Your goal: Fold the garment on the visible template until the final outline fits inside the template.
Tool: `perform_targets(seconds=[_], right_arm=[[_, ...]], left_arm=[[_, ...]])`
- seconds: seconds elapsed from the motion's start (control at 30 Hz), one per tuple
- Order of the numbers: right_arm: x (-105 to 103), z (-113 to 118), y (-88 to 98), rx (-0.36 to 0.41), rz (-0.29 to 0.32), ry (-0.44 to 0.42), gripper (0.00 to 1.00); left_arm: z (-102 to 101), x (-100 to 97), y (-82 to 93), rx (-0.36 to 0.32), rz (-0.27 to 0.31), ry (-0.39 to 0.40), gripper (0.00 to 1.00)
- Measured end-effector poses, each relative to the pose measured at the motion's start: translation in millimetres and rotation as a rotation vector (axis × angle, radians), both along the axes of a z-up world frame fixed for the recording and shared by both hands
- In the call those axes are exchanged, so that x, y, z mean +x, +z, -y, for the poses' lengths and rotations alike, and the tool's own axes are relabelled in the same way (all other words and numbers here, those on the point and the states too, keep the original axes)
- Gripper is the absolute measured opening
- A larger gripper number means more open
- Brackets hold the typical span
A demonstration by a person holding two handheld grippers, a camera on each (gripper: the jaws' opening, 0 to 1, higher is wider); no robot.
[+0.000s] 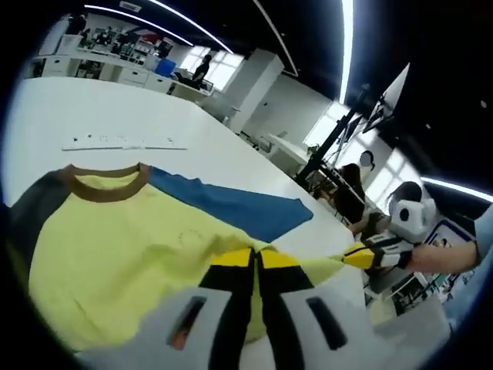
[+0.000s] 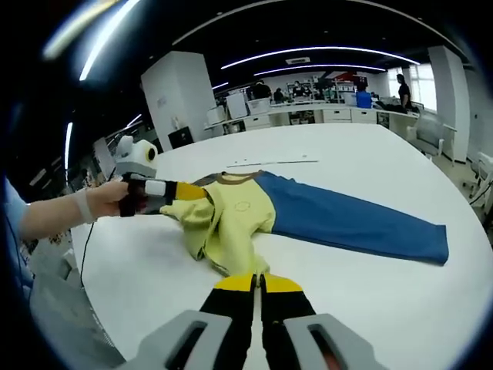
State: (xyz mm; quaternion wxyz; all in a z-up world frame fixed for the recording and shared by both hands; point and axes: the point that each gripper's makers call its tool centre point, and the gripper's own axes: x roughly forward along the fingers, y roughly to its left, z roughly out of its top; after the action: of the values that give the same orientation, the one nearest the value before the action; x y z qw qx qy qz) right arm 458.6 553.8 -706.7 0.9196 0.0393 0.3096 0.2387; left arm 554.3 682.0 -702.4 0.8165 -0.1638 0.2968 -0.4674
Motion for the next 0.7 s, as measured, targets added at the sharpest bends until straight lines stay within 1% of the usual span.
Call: perform_targets(seconds=[0.07, 0.2, 0.27, 0.37, 0.43, 0.5, 0.57, 0.63, 0.7], right_arm=[[0, 0, -0.2, 0.0, 0.001, 0.0, 0.0], [0, 0, -2.0, 0.001, -0.003, 0.0, 0.0], [-1, 0, -2.2, 0.002, -0.005, -0.001, 0.0], [-1, 0, -1.8, 0.003, -0.004, -0.001, 0.0], [-1, -1, -2.1, 0.002, -0.005, 0.001, 0.0], [-1, -1, -2.2, 0.001, -0.004, 0.001, 0.0], [-1, -1, -1.8, 0.0, -0.004, 0.002, 0.0], [-1, -1, -2.0, -0.001, -0.006, 0.004, 0.0], [-1, -1, -2.1, -0.004, -0.005, 0.006, 0.0]], left_arm=[[-1, -0.5, -2.2, 0.006, 0.004, -0.01, 0.0], [-3, 2.6, -2.3, 0.022, 0.02, -0.004, 0.12], [-3, 3.9, -1.2, 0.022, 0.028, -0.001, 0.17], [-3, 3.2, 0.7, 0.036, 0.043, 0.0, 0.29], [-3, 1.6, 2.8, 0.041, 0.047, 0.002, 0.39], [-2, -1.9, 6.9, 0.043, 0.055, -0.002, 0.46], [-2, -5.5, 10.3, 0.036, 0.055, -0.008, 0.48], [-3, -11.6, 16.0, 0.024, 0.059, -0.016, 0.46], [-5, -17.5, 20.3, 0.008, 0.049, -0.01, 0.44]])
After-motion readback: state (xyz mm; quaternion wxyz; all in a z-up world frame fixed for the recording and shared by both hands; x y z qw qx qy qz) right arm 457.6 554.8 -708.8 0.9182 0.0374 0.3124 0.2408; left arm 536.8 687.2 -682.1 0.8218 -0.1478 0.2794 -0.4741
